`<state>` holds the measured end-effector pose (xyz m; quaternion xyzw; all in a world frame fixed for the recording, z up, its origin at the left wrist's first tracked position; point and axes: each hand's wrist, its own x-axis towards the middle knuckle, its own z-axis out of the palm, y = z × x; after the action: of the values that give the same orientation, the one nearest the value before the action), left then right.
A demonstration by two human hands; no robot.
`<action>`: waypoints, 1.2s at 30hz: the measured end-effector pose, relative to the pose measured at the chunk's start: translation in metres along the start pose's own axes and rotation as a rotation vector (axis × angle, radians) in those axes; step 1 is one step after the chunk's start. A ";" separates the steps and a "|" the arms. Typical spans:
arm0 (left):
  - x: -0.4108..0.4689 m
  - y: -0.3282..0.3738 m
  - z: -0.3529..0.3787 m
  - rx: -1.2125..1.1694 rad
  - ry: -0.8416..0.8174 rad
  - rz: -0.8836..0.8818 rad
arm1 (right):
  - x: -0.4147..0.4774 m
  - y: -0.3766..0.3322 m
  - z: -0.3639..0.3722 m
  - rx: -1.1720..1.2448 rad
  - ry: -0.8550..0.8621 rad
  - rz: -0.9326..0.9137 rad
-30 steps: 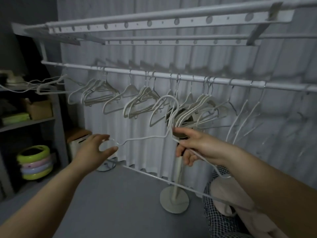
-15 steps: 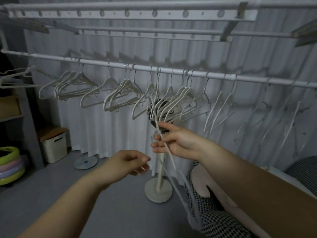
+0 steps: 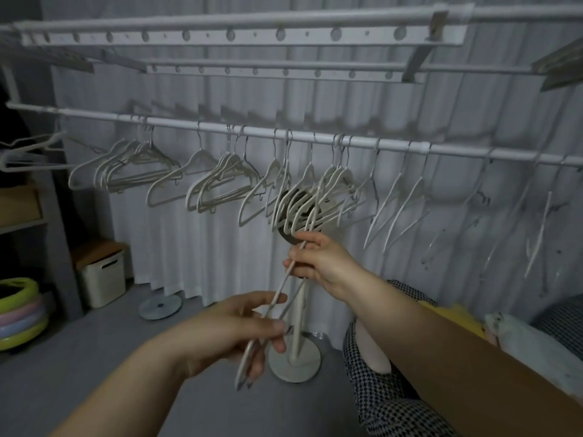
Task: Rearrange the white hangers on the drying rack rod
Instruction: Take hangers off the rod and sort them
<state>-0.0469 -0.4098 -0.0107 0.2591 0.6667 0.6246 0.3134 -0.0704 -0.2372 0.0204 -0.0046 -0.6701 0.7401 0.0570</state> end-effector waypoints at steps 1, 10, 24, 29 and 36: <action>0.003 -0.001 0.003 0.005 0.043 0.001 | 0.003 0.001 -0.003 -0.020 0.013 -0.009; 0.043 -0.006 0.008 0.148 0.322 0.072 | 0.031 0.002 -0.049 -0.613 0.047 -0.124; 0.076 0.009 0.012 0.271 0.306 0.089 | 0.078 -0.021 -0.159 -1.151 0.723 -0.155; 0.075 0.016 0.012 0.289 0.303 0.086 | 0.082 -0.017 -0.168 -0.956 0.652 -0.101; 0.068 0.019 0.025 0.315 0.261 0.075 | 0.072 -0.017 -0.189 -0.731 0.690 -0.012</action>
<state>-0.0748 -0.3417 0.0011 0.2462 0.7810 0.5522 0.1566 -0.1253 -0.0419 0.0227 -0.2649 -0.8276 0.4119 0.2743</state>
